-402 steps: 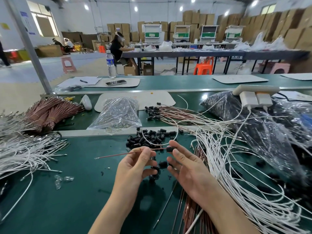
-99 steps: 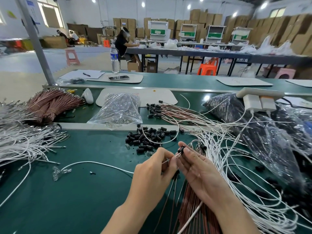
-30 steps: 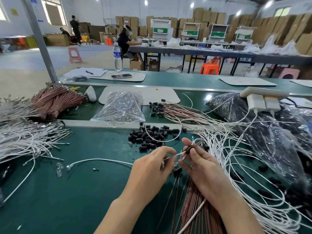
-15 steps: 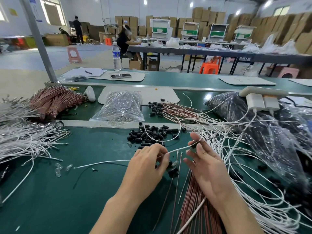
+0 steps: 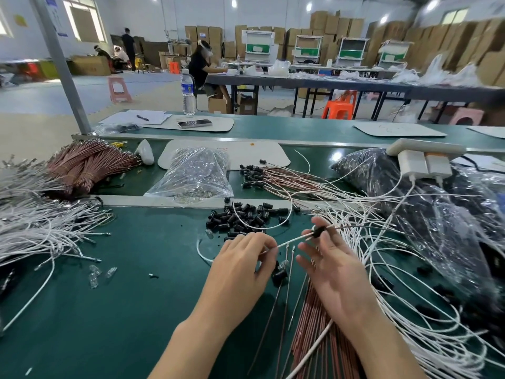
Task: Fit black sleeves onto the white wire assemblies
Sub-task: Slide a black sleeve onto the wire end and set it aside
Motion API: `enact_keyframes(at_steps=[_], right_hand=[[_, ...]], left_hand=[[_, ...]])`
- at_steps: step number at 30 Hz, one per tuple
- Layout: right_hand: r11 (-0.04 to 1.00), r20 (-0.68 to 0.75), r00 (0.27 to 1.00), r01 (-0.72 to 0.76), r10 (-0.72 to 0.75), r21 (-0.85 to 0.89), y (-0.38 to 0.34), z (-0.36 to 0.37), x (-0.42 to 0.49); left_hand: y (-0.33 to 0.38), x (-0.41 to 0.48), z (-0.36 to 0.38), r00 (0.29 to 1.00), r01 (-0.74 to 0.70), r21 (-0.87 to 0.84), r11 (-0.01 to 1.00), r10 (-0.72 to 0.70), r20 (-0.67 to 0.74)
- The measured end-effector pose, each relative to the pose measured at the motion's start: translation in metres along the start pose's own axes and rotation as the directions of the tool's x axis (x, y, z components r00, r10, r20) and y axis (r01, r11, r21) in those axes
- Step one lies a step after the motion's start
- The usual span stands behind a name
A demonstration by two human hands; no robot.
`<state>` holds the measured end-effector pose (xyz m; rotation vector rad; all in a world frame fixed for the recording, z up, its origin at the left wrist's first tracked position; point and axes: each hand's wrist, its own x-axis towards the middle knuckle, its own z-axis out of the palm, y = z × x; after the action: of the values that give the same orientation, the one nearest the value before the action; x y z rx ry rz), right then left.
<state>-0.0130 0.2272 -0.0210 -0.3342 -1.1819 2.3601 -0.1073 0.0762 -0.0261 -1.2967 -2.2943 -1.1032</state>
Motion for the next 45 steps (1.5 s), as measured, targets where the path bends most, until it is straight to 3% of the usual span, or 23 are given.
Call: enact_keyframes(at_steps=[4, 10, 17, 22, 28, 34, 38, 45], right_hand=[[0.987, 0.08, 0.994, -0.063, 0.075, -0.148, 0.008, 0.009, -0.001], [1.0, -0.038, 0.999, 0.029, -0.029, 0.006, -0.005, -0.005, 0.001], [0.977, 0.088, 0.992, -0.068, 0.087, -0.203, 0.009, 0.012, -0.003], [0.997, -0.01, 0.999, 0.034, -0.035, -0.072, -0.004, 0.0, 0.0], [0.955, 0.115, 0.993, 0.0, 0.036, -0.296, 0.01, 0.009, -0.005], [0.984, 0.026, 0.998, 0.054, -0.05, -0.167, 0.001, 0.001, -0.001], [0.933, 0.116, 0.993, 0.041, 0.001, -0.358, 0.009, 0.008, -0.006], [0.976, 0.072, 0.996, 0.069, -0.056, -0.207, 0.003, 0.006, -0.003]], left_hand=[[0.005, 0.0, 0.003, 0.999, -0.041, 0.037, 0.998, 0.042, -0.013], [-0.007, 0.0, -0.002, 0.998, 0.037, 0.024, 0.999, -0.038, 0.049], [0.0, -0.001, 0.002, 1.0, 0.025, -0.021, 0.999, -0.025, 0.005], [-0.006, -0.001, 0.001, 0.994, 0.064, -0.031, 0.997, -0.061, 0.088], [0.003, -0.001, 0.001, 0.999, 0.006, -0.039, 0.999, -0.005, 0.04], [-0.001, -0.001, -0.002, 1.0, 0.017, -0.069, 0.998, -0.018, -0.012], [0.002, -0.001, -0.001, 0.999, -0.034, -0.047, 0.998, 0.032, -0.04], [0.001, 0.001, -0.003, 1.0, -0.011, -0.111, 0.994, 0.01, -0.014]])
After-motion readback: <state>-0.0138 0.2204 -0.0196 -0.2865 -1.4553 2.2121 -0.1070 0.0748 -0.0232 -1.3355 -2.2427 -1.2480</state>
